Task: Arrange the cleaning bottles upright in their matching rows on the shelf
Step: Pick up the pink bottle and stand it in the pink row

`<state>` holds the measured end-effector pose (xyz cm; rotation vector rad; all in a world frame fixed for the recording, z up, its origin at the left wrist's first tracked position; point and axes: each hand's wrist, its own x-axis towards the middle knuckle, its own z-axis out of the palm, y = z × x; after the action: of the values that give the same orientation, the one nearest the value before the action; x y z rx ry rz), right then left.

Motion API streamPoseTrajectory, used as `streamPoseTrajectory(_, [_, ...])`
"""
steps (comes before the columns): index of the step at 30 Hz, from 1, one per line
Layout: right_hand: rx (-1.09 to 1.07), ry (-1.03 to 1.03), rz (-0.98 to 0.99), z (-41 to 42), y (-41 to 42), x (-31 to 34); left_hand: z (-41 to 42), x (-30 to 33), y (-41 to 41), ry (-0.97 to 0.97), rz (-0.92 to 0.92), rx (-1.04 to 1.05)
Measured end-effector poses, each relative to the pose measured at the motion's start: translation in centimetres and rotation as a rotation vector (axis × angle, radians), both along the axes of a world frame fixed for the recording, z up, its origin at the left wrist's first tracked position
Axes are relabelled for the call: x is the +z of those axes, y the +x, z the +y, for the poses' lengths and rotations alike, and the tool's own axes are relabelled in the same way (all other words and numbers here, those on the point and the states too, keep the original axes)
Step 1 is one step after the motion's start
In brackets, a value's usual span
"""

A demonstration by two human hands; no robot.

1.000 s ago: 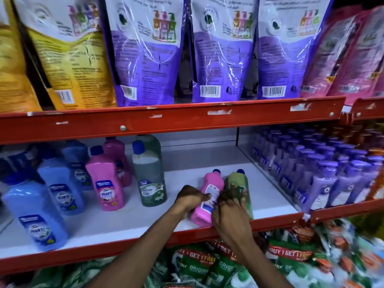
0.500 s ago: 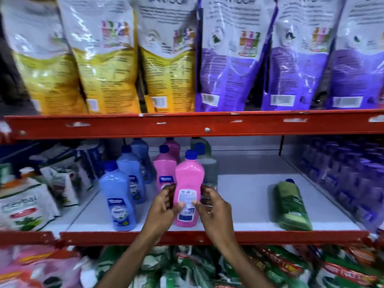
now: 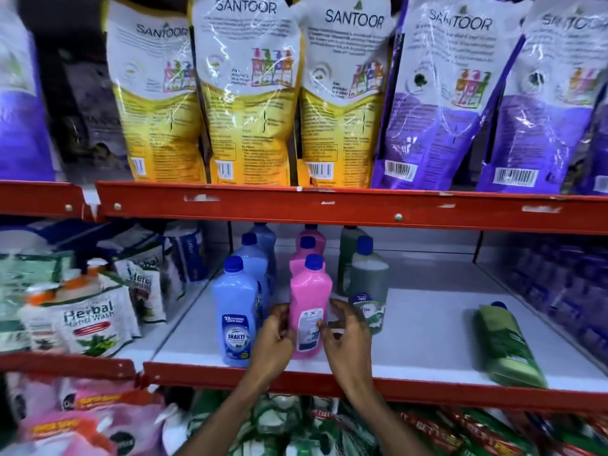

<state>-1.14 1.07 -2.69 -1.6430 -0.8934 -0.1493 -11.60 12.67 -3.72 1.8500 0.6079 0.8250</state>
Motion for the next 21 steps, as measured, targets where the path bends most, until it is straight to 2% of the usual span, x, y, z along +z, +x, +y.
streamPoseTrajectory(3, [0.027,-0.014,0.012,0.0,-0.2,0.4,-0.9,0.2,-0.7,0.062,0.031,0.047])
streamPoseTrajectory(6, [0.329,-0.087,0.103,-0.5,-0.5,0.5,-1.2,0.6,-1.0,0.182,0.055,0.052])
streamPoseTrajectory(8, [0.458,-0.158,0.126,-0.9,0.0,0.6,-1.1,0.7,-0.8,0.241,0.076,0.043])
streamPoseTrajectory(12, [0.419,-0.268,0.051,-0.8,1.7,1.3,-1.7,0.6,-1.0,0.321,0.049,0.130])
streamPoseTrajectory(16, [0.402,-0.296,0.123,-0.8,2.8,1.2,-2.1,0.6,-1.1,0.381,0.021,0.214])
streamPoseTrajectory(19, [0.377,-0.278,0.130,-0.7,3.0,0.7,-2.0,0.3,-0.6,0.357,0.052,0.174])
streamPoseTrajectory(21, [0.352,-0.283,0.126,-0.7,2.9,0.2,-2.1,0.1,-0.5,0.265,0.069,0.091])
